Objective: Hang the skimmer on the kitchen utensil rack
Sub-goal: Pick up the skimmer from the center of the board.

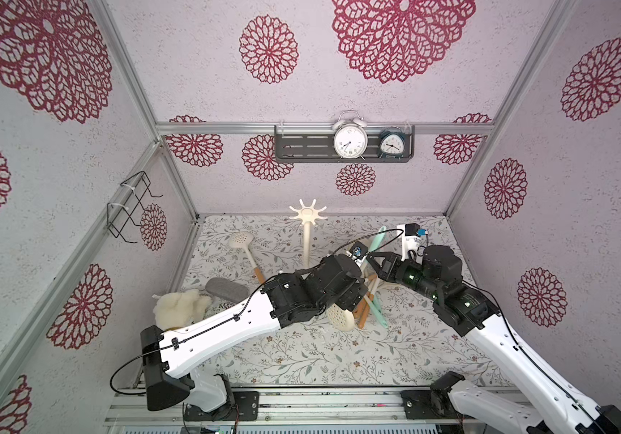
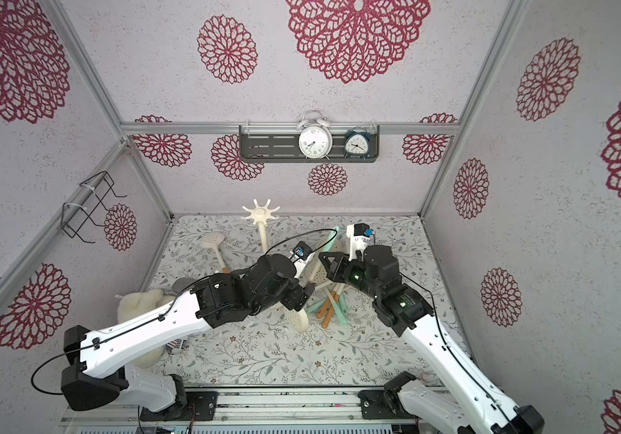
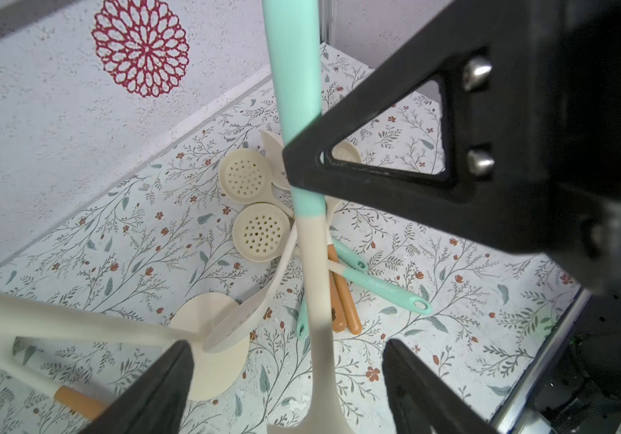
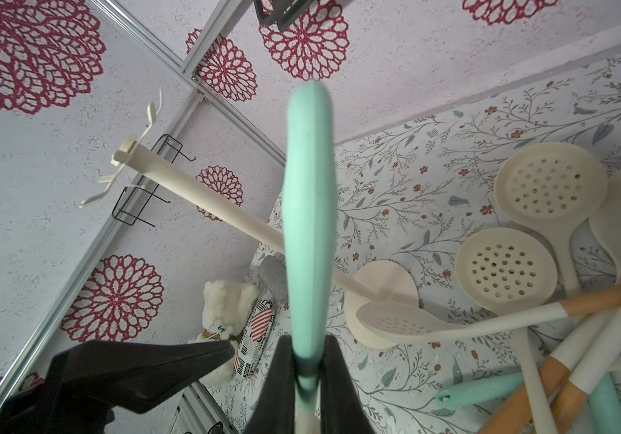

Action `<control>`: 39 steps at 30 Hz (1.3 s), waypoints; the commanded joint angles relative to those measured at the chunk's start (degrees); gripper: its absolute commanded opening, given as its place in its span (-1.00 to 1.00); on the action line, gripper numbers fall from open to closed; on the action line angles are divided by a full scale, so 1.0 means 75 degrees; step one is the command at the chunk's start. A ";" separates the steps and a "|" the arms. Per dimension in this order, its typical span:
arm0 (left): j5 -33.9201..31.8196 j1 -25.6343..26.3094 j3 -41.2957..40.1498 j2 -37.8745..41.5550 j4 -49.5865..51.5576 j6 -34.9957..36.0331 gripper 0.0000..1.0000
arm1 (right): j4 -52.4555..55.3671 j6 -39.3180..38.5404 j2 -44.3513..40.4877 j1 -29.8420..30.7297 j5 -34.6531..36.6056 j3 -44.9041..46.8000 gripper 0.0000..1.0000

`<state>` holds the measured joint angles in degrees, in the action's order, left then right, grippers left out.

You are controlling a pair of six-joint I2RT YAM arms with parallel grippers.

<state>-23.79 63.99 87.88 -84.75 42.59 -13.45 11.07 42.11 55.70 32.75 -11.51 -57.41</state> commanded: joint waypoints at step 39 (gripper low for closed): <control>0.2390 -0.0517 -0.3004 0.3401 -0.3783 -0.1509 -1.00 | -0.4428 -0.1987 -0.0494 0.2804 0.1790 0.0256 0.41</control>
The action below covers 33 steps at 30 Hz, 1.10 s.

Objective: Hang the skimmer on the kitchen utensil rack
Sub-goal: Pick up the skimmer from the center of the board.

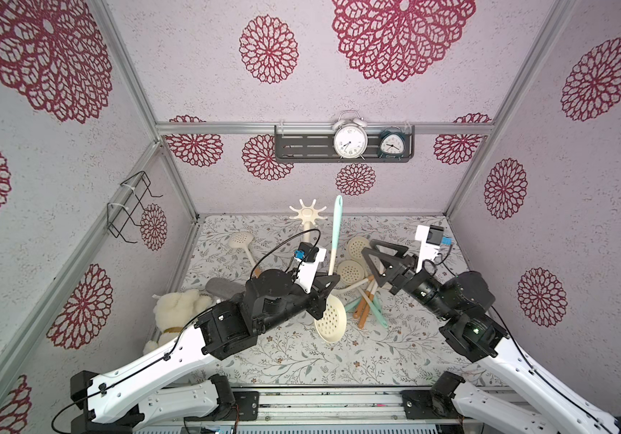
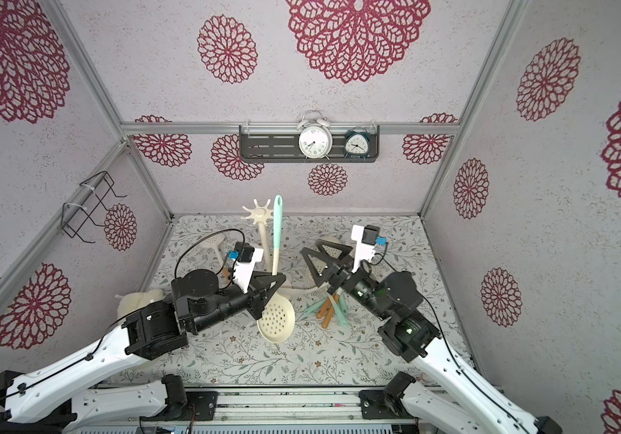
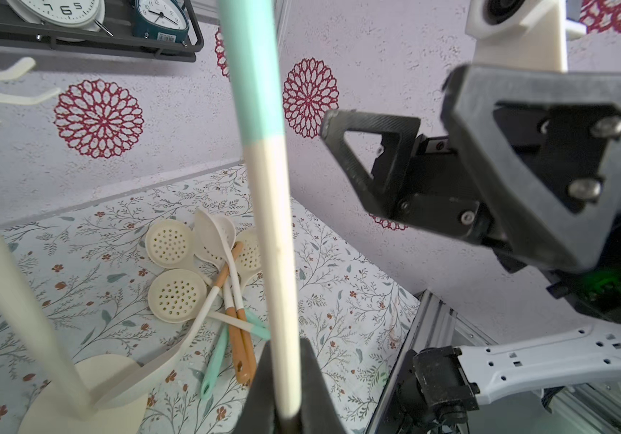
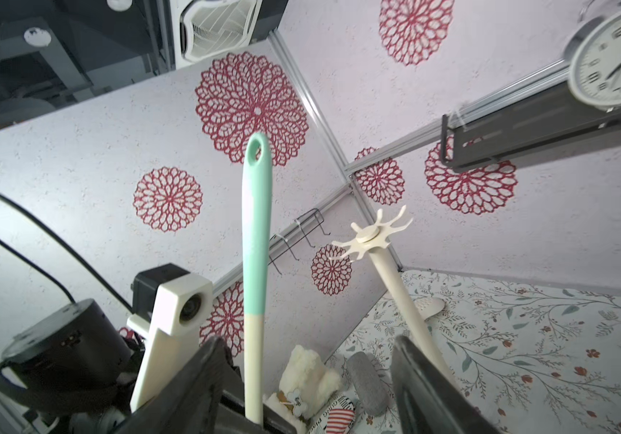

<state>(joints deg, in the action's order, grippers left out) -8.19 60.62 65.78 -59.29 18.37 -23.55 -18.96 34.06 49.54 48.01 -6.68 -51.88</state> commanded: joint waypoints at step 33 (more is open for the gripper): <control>0.0153 -0.0114 -0.0212 0.0112 -0.0537 -0.0129 -1.00 | 0.1633 -0.2755 0.2029 0.2142 0.3902 -0.2852 -0.72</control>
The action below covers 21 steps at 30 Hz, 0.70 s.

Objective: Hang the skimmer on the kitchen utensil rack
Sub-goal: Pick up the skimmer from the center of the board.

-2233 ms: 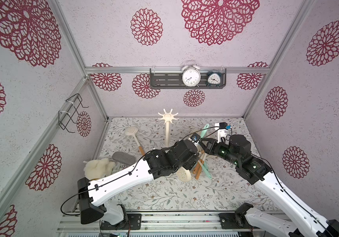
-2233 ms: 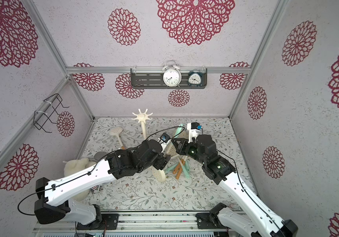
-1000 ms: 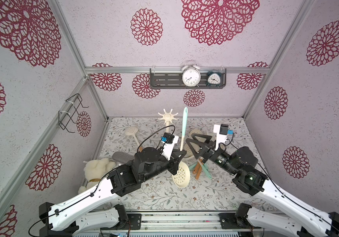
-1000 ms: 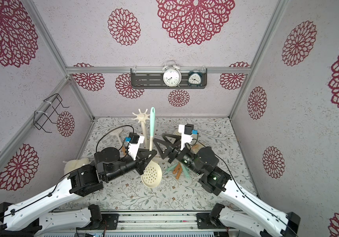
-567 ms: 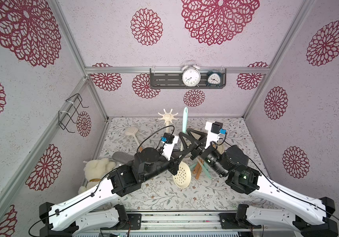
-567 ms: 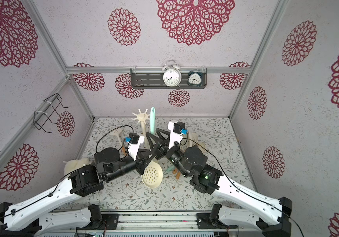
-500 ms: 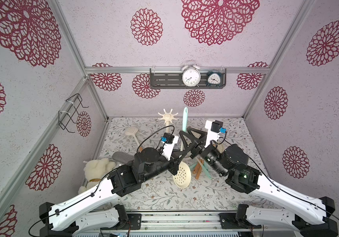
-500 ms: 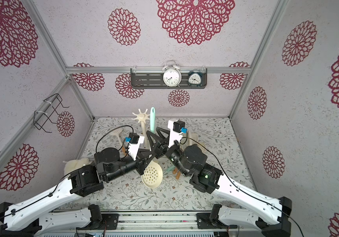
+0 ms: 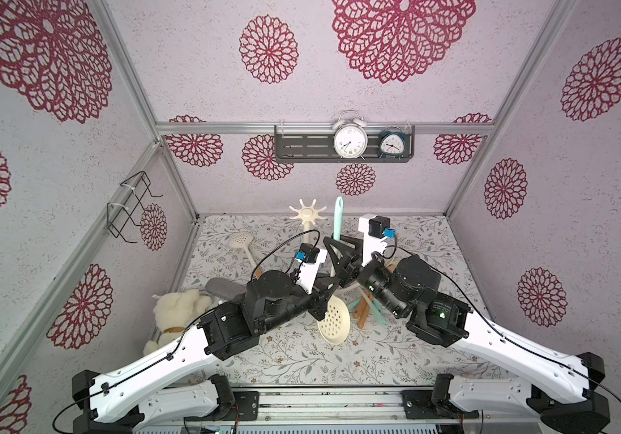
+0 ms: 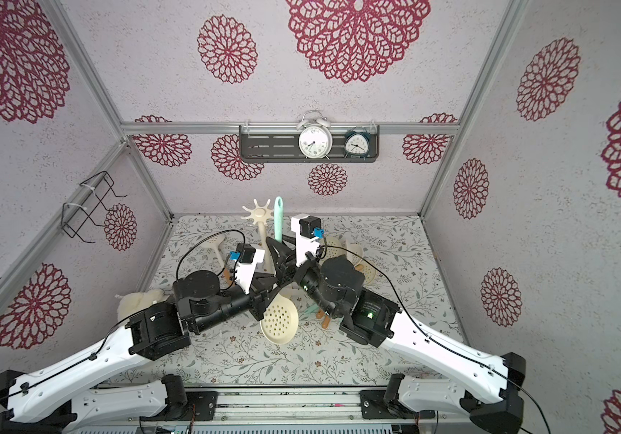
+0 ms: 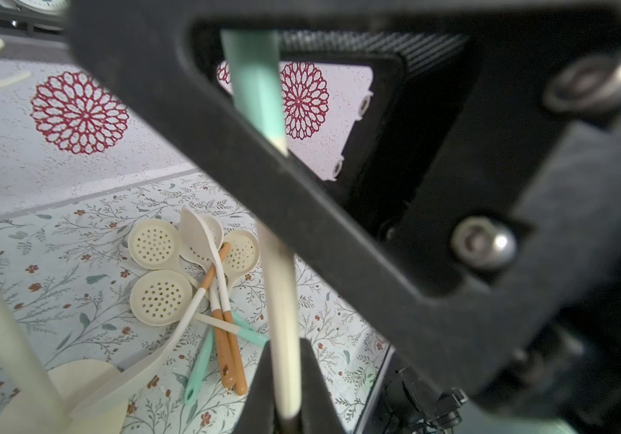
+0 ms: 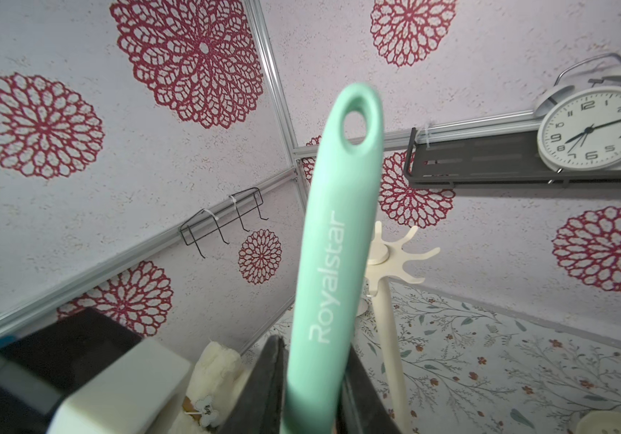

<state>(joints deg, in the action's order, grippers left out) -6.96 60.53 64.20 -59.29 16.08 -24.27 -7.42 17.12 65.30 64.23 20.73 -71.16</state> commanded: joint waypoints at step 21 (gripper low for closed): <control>-0.1789 -0.2343 0.1705 0.1458 0.3883 -0.0796 0.95 | 0.2829 -0.0577 -0.0903 -0.1555 -0.0724 0.0244 -1.00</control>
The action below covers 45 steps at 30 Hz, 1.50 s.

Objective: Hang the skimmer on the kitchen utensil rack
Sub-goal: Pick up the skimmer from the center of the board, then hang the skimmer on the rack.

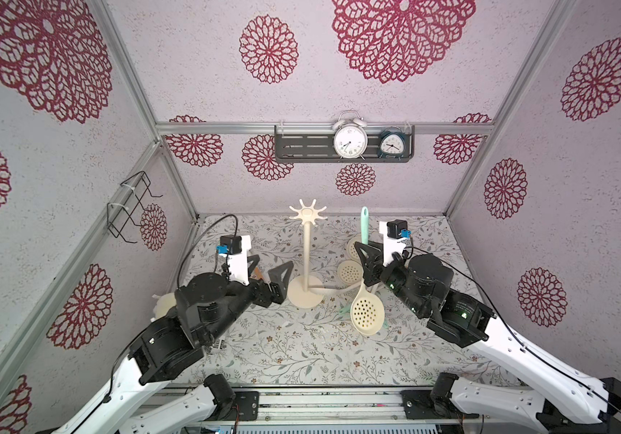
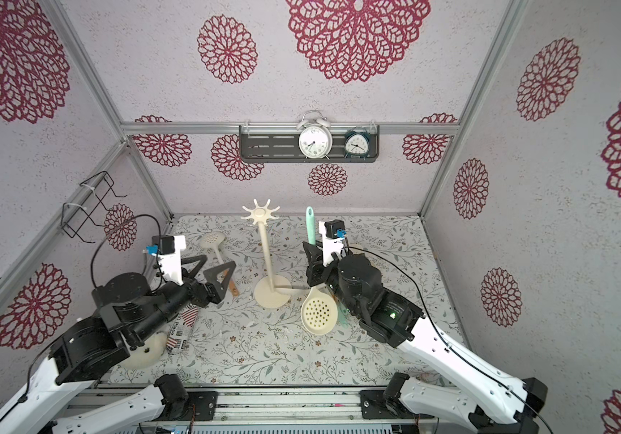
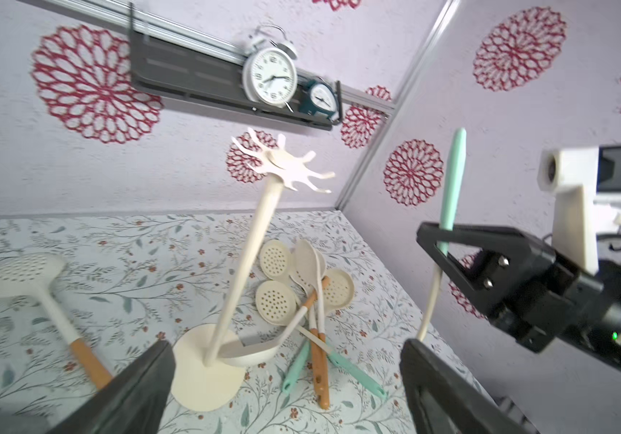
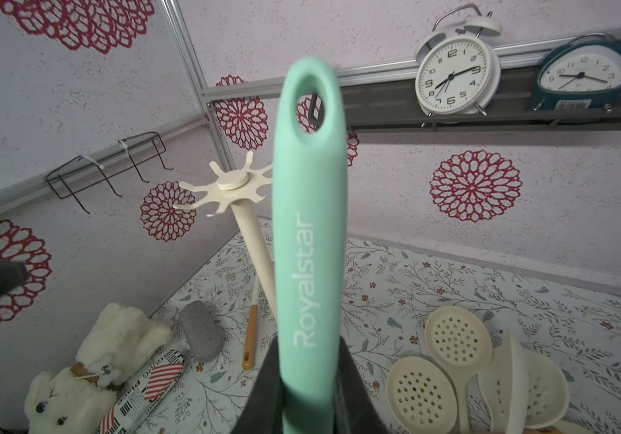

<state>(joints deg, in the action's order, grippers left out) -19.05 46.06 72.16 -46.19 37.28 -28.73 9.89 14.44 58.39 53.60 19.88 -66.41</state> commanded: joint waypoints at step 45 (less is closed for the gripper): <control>0.6009 -0.3407 0.5171 -0.5312 0.2254 -0.0109 0.09 | 0.3188 -0.1844 0.2913 -0.1487 -0.3929 -0.3369 -1.00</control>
<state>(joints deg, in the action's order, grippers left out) 24.99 19.62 111.44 -85.54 55.90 -30.98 34.46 1.06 80.18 42.17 -8.10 -90.06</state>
